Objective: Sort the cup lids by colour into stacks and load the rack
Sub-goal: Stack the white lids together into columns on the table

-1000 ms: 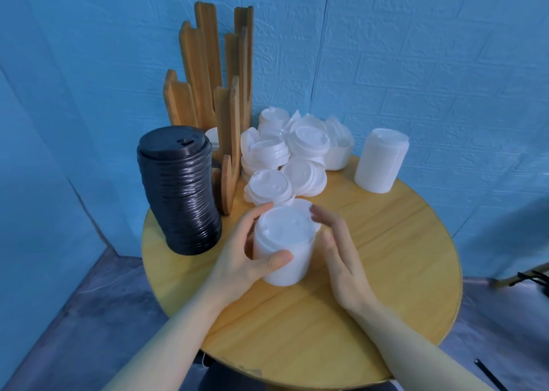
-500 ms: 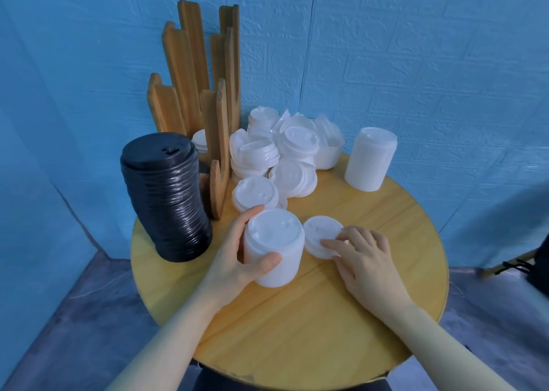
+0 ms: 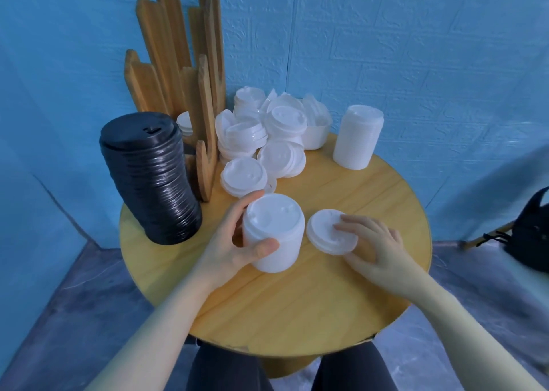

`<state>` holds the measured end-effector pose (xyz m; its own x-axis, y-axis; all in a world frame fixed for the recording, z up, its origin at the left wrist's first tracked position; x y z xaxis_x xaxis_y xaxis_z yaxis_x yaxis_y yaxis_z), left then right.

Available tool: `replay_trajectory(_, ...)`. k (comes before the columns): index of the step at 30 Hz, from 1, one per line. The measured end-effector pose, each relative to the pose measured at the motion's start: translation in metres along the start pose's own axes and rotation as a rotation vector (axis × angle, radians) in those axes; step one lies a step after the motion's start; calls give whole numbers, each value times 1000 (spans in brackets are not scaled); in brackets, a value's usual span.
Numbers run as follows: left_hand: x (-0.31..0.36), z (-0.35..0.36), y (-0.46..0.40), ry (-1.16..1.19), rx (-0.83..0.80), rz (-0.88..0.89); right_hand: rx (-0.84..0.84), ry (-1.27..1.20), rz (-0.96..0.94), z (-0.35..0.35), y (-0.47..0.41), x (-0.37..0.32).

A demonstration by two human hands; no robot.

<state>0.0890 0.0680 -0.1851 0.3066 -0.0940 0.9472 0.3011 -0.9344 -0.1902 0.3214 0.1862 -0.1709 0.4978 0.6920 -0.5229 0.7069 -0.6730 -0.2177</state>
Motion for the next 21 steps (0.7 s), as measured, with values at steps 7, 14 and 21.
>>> replay_trajectory(7,2,0,2,10,-19,10,287,209,-59,7,12,-21)
replay_trajectory(14,3,1,2,27,-21,16,-17,36,63,7,-4,-19)
replay_trajectory(21,3,0,2,39,-28,-6,61,-268,102,-10,-19,-6)
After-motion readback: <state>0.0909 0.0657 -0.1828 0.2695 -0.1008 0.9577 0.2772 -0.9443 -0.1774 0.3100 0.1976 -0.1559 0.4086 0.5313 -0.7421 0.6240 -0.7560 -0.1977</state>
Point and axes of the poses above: each hand's wrist, its own y-axis away from the middle knuckle, its own z-axis out of the palm, x = y × z, the point moved 5 cm from there along -y, towards the middle knuckle, and after that the axes turned 5 degrees about -y, right-handed, at the moved point
